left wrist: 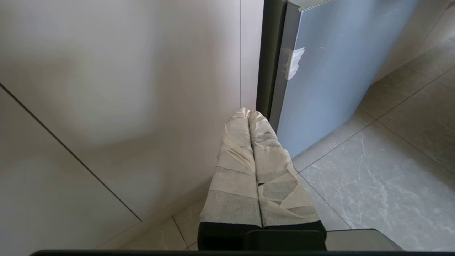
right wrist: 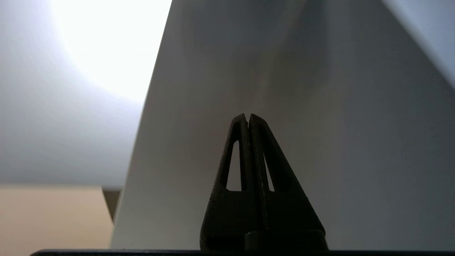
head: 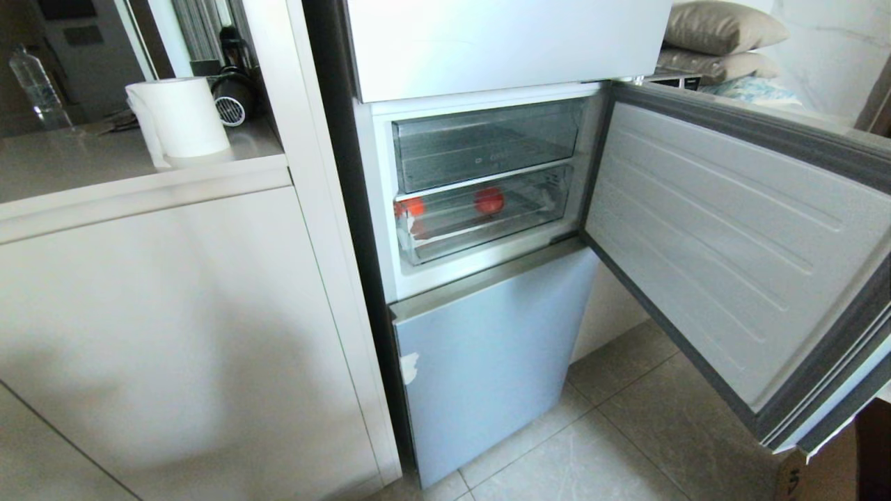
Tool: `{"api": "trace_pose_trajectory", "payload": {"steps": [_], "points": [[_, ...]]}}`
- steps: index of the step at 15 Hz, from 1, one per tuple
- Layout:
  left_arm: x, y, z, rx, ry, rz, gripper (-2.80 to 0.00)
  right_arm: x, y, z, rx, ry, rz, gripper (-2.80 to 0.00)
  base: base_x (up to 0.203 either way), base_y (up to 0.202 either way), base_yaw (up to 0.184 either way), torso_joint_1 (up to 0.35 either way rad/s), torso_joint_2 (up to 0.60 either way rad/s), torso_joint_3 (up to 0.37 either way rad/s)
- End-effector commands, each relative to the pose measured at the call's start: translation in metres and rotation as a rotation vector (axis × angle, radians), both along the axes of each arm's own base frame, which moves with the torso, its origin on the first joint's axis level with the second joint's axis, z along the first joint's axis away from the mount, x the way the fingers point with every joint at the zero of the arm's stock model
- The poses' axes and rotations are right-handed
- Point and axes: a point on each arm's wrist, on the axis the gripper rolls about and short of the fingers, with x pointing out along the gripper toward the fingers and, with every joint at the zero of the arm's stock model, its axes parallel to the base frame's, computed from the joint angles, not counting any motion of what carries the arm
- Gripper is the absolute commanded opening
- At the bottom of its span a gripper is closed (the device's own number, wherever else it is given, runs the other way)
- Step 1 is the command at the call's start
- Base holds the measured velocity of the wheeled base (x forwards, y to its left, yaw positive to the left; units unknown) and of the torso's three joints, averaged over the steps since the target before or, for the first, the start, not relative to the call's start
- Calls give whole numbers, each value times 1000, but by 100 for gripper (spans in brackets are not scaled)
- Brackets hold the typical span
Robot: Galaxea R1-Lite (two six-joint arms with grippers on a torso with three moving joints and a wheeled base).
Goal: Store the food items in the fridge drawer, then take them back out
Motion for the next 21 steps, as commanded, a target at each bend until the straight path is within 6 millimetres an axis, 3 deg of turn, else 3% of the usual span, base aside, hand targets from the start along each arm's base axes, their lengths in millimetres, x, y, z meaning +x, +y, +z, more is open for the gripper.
{"api": "trace_pose_trajectory", "payload": {"steps": [1, 3, 6, 11, 13, 17, 21], "points": [[0, 0, 0, 0, 3, 0, -280, -3, 38, 20, -43, -44, 83, -280, 0, 0, 0, 0, 0, 0], [0, 0, 0, 0, 3, 1, -280, 11, 72, 22, -95, -55, 132, -280, 0, 0, 0, 0, 0, 0], [0, 0, 0, 0, 3, 0, -280, 33, 140, 11, -284, 11, 42, -280, 0, 0, 0, 0, 0, 0], [0, 0, 0, 0, 3, 0, -280, 33, 233, 14, -476, -27, 146, -280, 0, 0, 0, 0, 0, 0], [0, 0, 0, 0, 3, 0, -280, 38, 280, 8, -584, -64, 200, -280, 0, 0, 0, 0, 0, 0], [0, 0, 0, 0, 3, 0, -280, 73, 372, -3, -694, -150, 214, -280, 0, 0, 0, 0, 0, 0], [0, 0, 0, 0, 3, 2, -280, 121, 425, -20, -736, -285, 217, -280, 0, 0, 0, 0, 0, 0]]}}
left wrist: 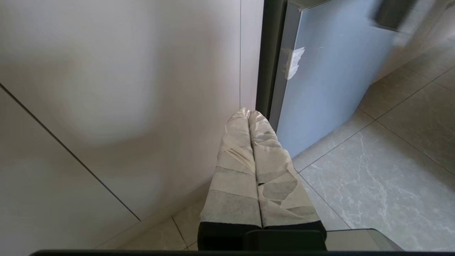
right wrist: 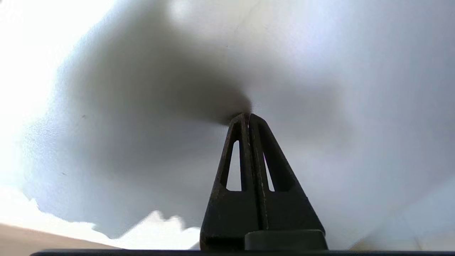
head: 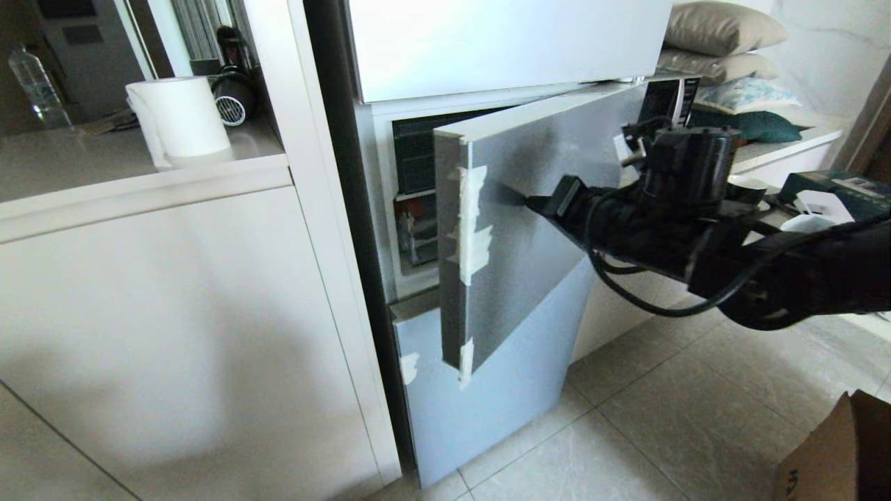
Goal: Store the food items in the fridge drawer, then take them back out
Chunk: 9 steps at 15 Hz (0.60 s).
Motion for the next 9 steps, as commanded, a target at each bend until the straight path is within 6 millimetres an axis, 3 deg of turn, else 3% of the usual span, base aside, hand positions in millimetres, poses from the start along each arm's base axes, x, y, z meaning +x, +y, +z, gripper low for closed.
{"api": "trace_pose_trajectory", "payload": {"steps": [1, 5, 7, 9], "points": [[0, 0, 0, 0, 3, 1, -280, 47, 38, -37, -40, -32, 26, -280, 0, 0, 0, 0, 0, 0], [0, 0, 0, 0, 3, 1, -280, 102, 69, -41, -55, -232, 19, -280, 0, 0, 0, 0, 0, 0], [0, 0, 0, 0, 2, 1, -280, 106, 73, -41, -78, -246, 49, -280, 0, 0, 0, 0, 0, 0], [0, 0, 0, 0, 3, 0, -280, 94, 69, -30, -83, -237, 48, -280, 0, 0, 0, 0, 0, 0]]}}
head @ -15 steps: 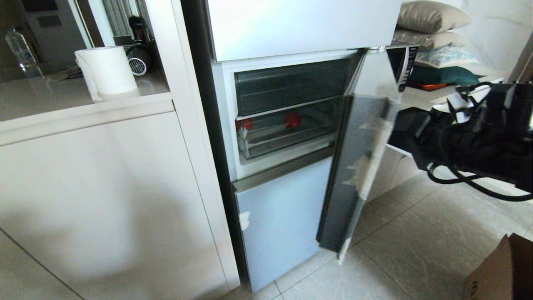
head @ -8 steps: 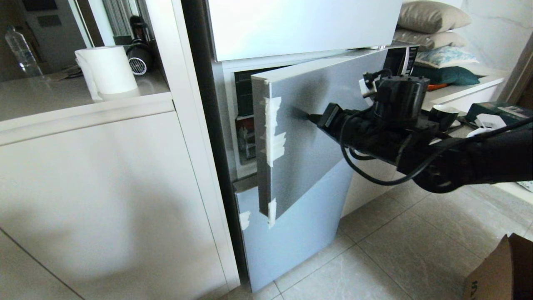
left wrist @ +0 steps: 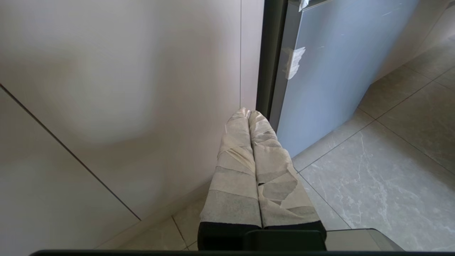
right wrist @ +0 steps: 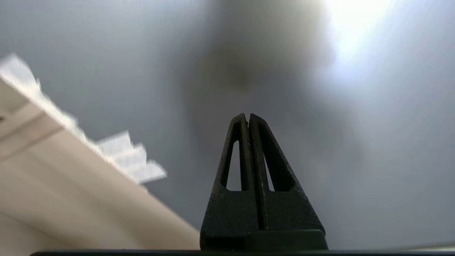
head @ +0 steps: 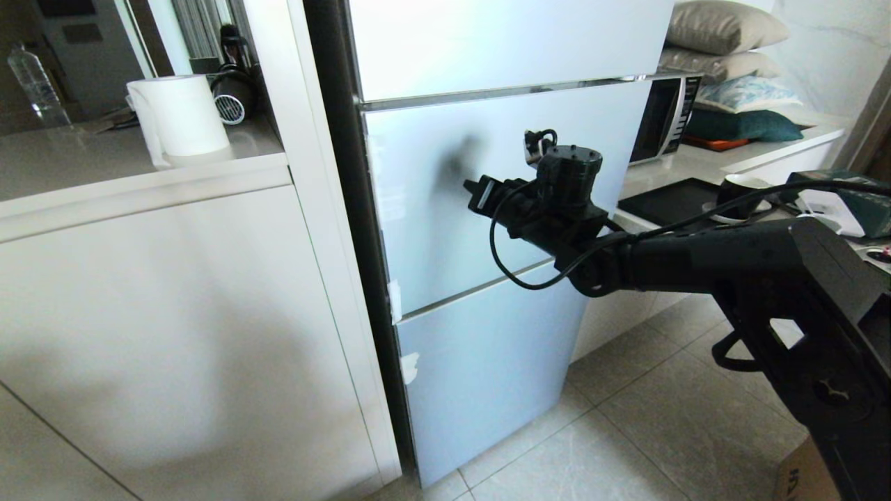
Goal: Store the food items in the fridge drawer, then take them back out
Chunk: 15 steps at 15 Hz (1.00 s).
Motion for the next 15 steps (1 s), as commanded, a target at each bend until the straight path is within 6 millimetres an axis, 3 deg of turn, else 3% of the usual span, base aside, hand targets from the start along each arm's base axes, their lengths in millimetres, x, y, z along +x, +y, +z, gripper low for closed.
{"api": "trace_pose_trajectory", "payload": {"steps": [1, 3, 4, 6, 8, 12, 15], "points": [[0, 0, 0, 0, 3, 0, -280, -14, -4, 4, -11, 29, -13, -280, 0, 0, 0, 0, 0, 0], [0, 0, 0, 0, 3, 0, -280, -48, -16, 17, -31, 53, -15, -280, 0, 0, 0, 0, 0, 0], [0, 0, 0, 0, 3, 1, -280, -77, -27, 33, -36, 35, -7, -280, 0, 0, 0, 0, 0, 0], [0, 0, 0, 0, 3, 1, -280, -147, -57, 60, -73, -23, 3, -280, 0, 0, 0, 0, 0, 0], [0, 0, 0, 0, 3, 0, -280, -219, -99, 64, -148, -81, -61, -280, 0, 0, 0, 0, 0, 0], [0, 0, 0, 0, 3, 0, -280, -327, -199, 19, -353, -136, -371, -280, 0, 0, 0, 0, 0, 0], [0, 0, 0, 0, 3, 1, -280, -393, -241, -34, -498, -133, -528, -280, 0, 0, 0, 0, 0, 0]]}}
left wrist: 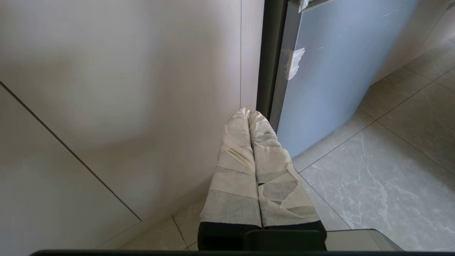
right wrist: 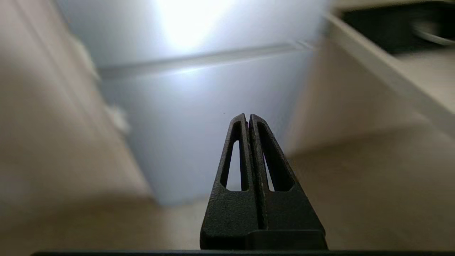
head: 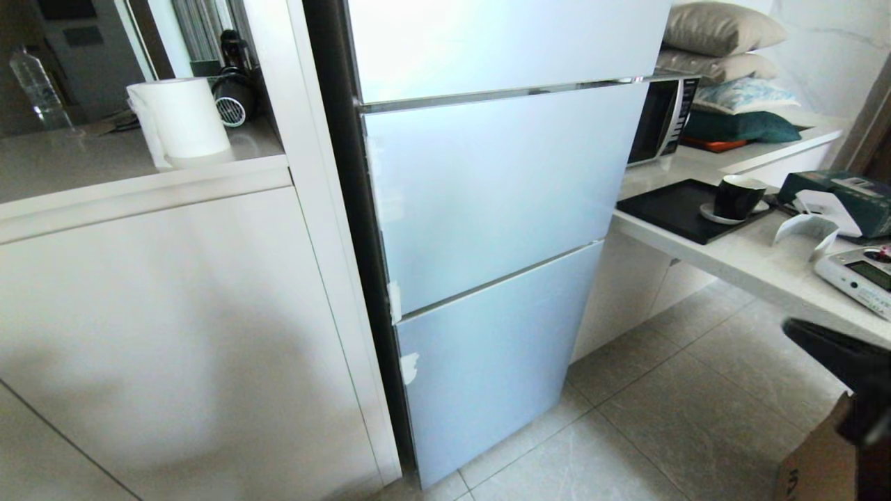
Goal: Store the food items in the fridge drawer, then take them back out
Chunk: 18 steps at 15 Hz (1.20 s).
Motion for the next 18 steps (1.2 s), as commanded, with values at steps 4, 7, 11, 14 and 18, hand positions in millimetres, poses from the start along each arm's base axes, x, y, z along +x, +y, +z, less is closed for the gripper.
{"api": "trace_pose_trajectory", "payload": {"steps": [4, 7, 11, 14, 18], "points": [[0, 0, 0, 0, 3, 0, -280, -108, -35, -86, -92, -69, -187, -280, 0, 0, 0, 0, 0, 0], [0, 0, 0, -5, 2, 2, -280, -128, -34, -114, -103, -84, -183, -280, 0, 0, 0, 0, 0, 0], [0, 0, 0, -4, 2, 2, -280, -128, -33, -122, -86, -16, -190, -280, 0, 0, 0, 0, 0, 0], [0, 0, 0, -4, 2, 2, -280, -128, -33, -123, -83, -15, -190, -280, 0, 0, 0, 0, 0, 0], [0, 0, 0, 7, 1, -3, -280, -128, -33, -122, -83, -17, -192, -280, 0, 0, 0, 0, 0, 0]]}}
